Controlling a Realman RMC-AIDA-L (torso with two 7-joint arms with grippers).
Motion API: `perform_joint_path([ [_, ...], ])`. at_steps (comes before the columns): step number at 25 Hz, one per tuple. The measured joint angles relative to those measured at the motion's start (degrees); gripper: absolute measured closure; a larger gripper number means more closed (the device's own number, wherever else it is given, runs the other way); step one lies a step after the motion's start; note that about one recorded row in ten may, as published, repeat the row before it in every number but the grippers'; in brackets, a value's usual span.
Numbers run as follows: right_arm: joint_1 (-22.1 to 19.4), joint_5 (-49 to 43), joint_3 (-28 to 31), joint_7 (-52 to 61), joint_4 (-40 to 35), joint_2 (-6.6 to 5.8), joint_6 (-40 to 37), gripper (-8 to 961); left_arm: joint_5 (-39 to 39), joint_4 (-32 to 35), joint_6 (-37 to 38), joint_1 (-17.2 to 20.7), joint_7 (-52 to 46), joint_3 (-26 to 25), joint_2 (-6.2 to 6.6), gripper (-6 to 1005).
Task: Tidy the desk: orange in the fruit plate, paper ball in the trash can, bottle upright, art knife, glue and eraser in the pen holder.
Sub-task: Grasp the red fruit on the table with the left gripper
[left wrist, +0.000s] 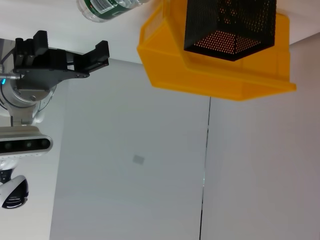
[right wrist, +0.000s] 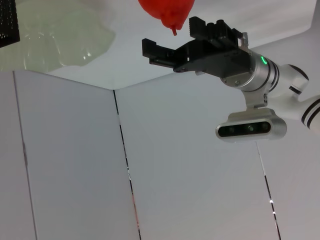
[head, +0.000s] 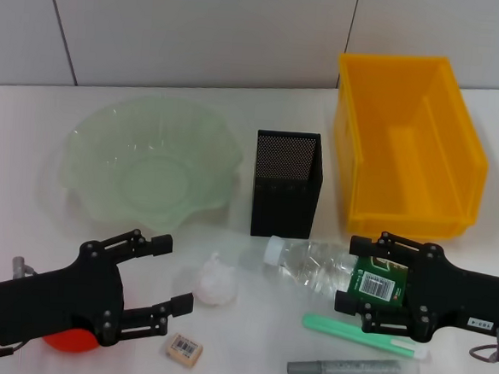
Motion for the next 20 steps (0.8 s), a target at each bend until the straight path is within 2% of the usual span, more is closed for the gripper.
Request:
perform_joint_path([
  [7, -0.1, 0.0, 0.0, 0.0, 0.0, 0.0, 0.0, 112, -0.3, 0.0, 0.4, 0.4, 0.4, -0.2, 0.12, 204],
  [9, -0.2, 0.0, 0.0, 0.0, 0.0, 0.0, 0.0, 112, -2.9, 1.4, 1.9, 2.1, 0.9, -0.2, 0.47, 208],
  [16, -0.2, 0.0, 0.1, 0.0, -0.4, 0.12, 0.0, 112, -5.5, 7.0, 2.8, 4.8, 0.5, -0.2, 0.18, 222],
  [18, -0.2, 0.0, 0.1, 0.0, -0.4, 0.2, 0.2, 112, -8.5, 8.5, 1.5, 8.0, 0.9, -0.1, 0.04, 226],
  [20, -0.2, 0.0, 0.1, -0.2, -0.4, 0.36, 0.4, 112, -10.2, 8.5, 1.2, 9.3, 1.0, 0.0, 0.14, 230],
])
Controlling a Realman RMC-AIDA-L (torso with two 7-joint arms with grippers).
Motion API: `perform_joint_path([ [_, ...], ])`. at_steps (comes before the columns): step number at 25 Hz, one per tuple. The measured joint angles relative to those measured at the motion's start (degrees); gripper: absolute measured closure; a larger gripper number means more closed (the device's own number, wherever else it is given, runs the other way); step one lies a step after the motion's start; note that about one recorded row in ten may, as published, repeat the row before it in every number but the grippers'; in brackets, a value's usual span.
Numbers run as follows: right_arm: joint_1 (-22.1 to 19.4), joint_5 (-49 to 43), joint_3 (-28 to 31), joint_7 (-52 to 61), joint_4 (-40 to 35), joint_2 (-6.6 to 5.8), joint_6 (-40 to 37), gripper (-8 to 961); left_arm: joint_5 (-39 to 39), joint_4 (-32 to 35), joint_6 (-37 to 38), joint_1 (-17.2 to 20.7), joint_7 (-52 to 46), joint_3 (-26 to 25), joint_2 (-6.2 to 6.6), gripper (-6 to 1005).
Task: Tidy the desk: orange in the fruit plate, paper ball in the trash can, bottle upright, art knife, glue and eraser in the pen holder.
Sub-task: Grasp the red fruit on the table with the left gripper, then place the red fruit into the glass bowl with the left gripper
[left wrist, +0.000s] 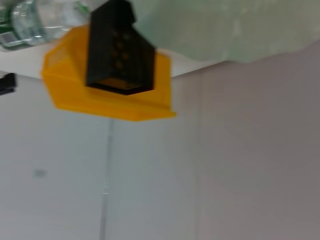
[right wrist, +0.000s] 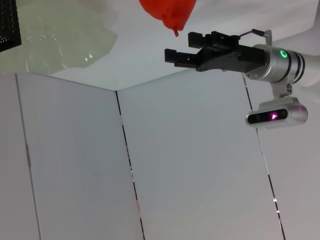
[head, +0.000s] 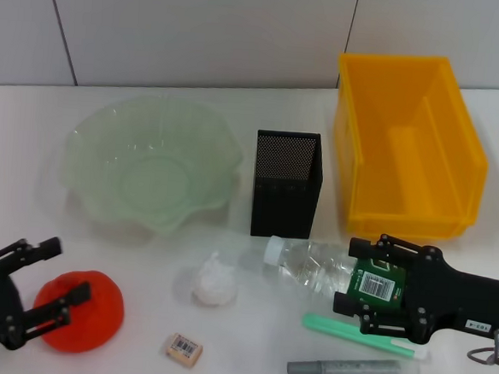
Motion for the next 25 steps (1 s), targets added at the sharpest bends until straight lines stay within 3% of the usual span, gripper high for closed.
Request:
perform_joint_path([
  [7, 0.1, 0.0, 0.0, -0.1, 0.0, 0.06, 0.1, 112, -1.1, 0.1, -3.3, 1.7, 0.1, 1.7, -0.39, 234],
  [13, 0.1, 0.0, 0.0, -0.1, -0.1, 0.08, 0.1, 112, -1.4, 0.3, -8.2, 1.0, 0.2, 5.3, -1.55, 323],
  [20, 0.0, 0.0, 0.0, -0.1, 0.0, 0.08, -0.2, 113, -1.9, 2.3, -9.0, 0.4, -0.5, 5.8, -2.85, 426],
  [25, 0.0, 0.0, 0.0, 0.0, 0.0, 0.12, -0.2, 114, -4.3, 2.2, -7.9, 0.1, -2.1, 6.1, -2.88, 657],
])
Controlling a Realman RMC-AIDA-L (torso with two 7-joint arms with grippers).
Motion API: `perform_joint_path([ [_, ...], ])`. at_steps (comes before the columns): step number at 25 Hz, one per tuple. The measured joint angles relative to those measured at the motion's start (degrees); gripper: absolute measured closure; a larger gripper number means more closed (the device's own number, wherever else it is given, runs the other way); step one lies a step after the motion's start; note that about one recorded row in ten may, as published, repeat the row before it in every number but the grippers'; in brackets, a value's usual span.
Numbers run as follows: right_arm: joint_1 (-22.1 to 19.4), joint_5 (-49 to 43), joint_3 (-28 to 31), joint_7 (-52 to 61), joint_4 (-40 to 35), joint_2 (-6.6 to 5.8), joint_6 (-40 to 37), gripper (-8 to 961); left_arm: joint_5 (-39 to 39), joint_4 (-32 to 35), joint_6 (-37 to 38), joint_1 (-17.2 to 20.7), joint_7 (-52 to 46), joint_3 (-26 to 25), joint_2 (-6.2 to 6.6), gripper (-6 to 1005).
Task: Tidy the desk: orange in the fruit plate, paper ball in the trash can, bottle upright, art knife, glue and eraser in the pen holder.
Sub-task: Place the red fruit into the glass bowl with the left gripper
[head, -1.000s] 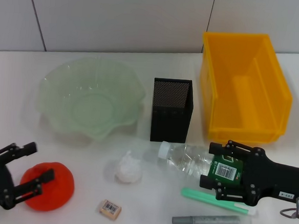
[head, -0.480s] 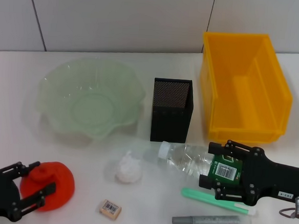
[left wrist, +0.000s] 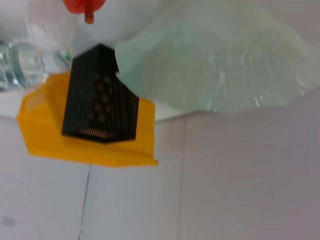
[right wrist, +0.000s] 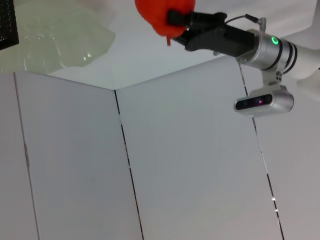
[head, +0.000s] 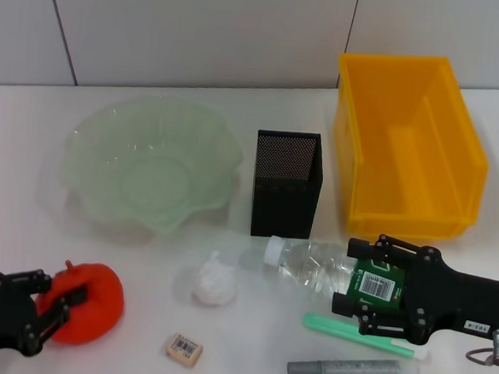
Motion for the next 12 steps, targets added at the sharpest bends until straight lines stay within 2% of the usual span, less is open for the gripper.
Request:
perform_joint_path([
  [7, -0.1, 0.2, 0.0, 0.1, 0.1, 0.05, 0.0, 115, -4.0, 0.3, 5.6, -1.9, -2.0, -0.3, 0.53, 784],
  [12, -0.5, 0.3, 0.0, 0.1, 0.0, 0.04, 0.0, 116, -10.0, 0.4, 7.6, -5.7, -4.9, 0.1, 0.88, 830],
])
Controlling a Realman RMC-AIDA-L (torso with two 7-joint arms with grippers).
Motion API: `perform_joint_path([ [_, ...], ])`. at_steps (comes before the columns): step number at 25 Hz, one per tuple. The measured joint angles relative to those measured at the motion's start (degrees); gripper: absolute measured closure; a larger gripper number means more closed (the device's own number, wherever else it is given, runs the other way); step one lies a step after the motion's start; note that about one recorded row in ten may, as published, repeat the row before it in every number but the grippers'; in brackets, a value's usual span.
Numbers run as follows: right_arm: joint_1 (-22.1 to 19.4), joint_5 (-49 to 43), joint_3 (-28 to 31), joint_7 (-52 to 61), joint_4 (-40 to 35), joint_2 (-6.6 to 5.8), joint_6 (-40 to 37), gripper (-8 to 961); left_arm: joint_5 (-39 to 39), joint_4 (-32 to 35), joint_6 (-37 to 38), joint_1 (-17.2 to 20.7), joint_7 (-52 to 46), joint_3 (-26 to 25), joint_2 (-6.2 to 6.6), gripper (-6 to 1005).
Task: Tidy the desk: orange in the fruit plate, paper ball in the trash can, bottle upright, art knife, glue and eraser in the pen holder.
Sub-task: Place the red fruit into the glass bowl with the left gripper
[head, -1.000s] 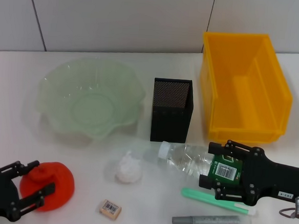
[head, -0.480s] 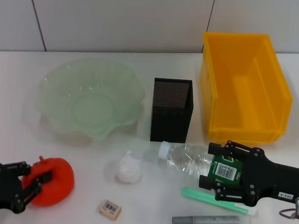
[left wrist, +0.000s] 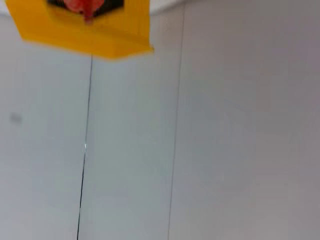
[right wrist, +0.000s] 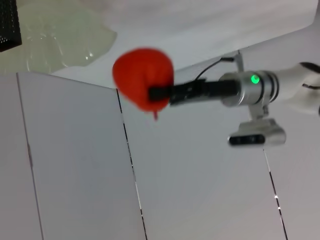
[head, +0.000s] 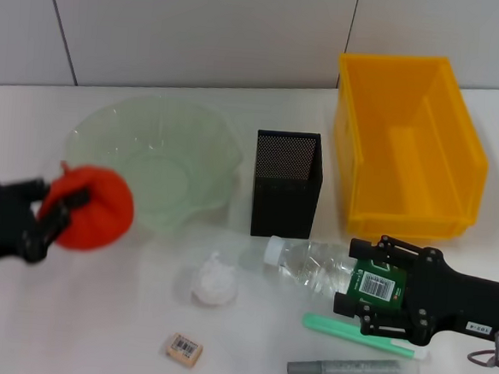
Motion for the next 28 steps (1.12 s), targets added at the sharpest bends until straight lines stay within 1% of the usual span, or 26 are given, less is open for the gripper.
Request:
perform_joint_path([
  [2, -0.1, 0.0, 0.0, 0.0, 0.0, 0.0, 0.0, 116, -1.0, 0.0, -0.8, -2.1, -1.3, -0.2, 0.12, 857],
  [5, -0.2, 0.0, 0.1, 0.0, 0.0, 0.0, -0.1, 116, -3.9, 0.1, -5.2, -5.1, -3.6, -0.2, -0.17, 878],
  [8, -0.2, 0.0, 0.1, 0.0, 0.0, 0.0, -0.2, 117, -6.0, -0.4, -11.5, -7.8, -4.4, 0.5, -0.72, 890],
  [12, -0.3, 0.0, 0.1, 0.0, 0.0, 0.0, -0.2, 117, -6.1, -2.3, -18.7, -10.6, -4.4, 1.0, -0.92, 905],
  [14, -0.3, 0.0, 0.1, 0.0, 0.0, 0.0, -0.3, 117, -6.1, -3.2, -21.5, -11.6, -4.1, 1.6, -1.0, 912],
  [15, -0.3, 0.0, 0.1, 0.0, 0.1, 0.0, -0.3, 118, -6.1, -3.2, -21.5, -11.6, -4.1, 1.6, -1.0, 918],
  [16, -0.3, 0.0, 0.1, 0.0, 0.1, 0.0, -0.3, 118, -6.3, -3.7, -23.8, -12.4, -3.8, 2.3, -1.24, 923],
  [19, -0.3, 0.0, 0.1, 0.0, 0.2, 0.0, -0.3, 118, -7.1, -5.0, -25.5, -12.6, -3.7, 2.4, -1.38, 940],
  [24, -0.2, 0.0, 0.1, 0.2, 0.2, 0.0, -0.3, 119, -7.7, -6.2, -27.0, -12.8, -3.2, 2.5, -1.35, 818],
  [28, -0.2, 0.0, 0.5, 0.8, 0.3, 0.0, -0.4, 119, -7.7, -6.4, -24.5, -12.1, -3.0, 2.7, -1.27, 647],
])
